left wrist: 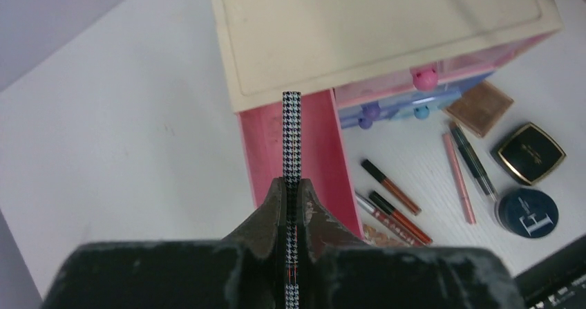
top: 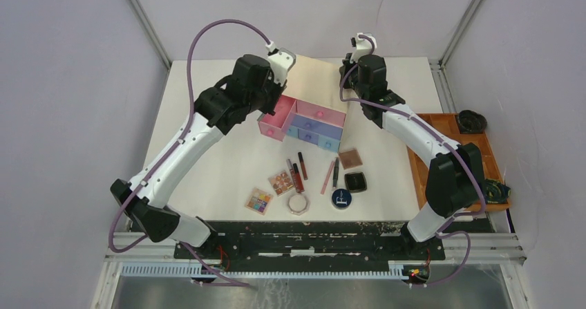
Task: Organize the makeup
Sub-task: Place the makeup in the drawer.
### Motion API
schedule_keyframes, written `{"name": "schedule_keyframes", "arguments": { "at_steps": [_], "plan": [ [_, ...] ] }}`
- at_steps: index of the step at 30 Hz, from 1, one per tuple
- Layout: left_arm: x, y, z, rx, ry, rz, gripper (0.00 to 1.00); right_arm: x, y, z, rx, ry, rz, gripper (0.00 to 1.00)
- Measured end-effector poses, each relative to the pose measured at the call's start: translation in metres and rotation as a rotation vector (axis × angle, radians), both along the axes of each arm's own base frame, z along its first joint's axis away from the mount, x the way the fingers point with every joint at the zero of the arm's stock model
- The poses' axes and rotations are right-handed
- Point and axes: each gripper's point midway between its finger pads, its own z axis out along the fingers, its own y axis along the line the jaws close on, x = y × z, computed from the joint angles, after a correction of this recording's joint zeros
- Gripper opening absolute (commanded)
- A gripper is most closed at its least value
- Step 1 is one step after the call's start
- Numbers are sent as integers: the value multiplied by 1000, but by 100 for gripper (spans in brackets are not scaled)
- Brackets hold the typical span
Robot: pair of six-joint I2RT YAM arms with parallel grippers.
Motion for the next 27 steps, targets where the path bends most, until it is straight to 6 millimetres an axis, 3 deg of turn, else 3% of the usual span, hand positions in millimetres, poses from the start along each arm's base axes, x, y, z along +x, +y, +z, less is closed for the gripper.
{"name": "schedule_keyframes", "arguments": {
  "at_steps": [6, 13, 20, 27],
  "plan": [
    [-23, 0, -28, 22, 138, -41, 3, 0, 0, 0, 5, -3, 1, 0],
    [-34, 5, -57, 80, 238, -51, 3, -1, 0, 0, 7, -7, 0, 1],
    [-28, 1, -75, 122, 307, -50, 3, -1, -1, 0, 12, -6, -2, 1],
    [-9, -9, -77, 138, 329, -39, 3, -2, -2, 0, 11, -6, -4, 1]
  ]
}}
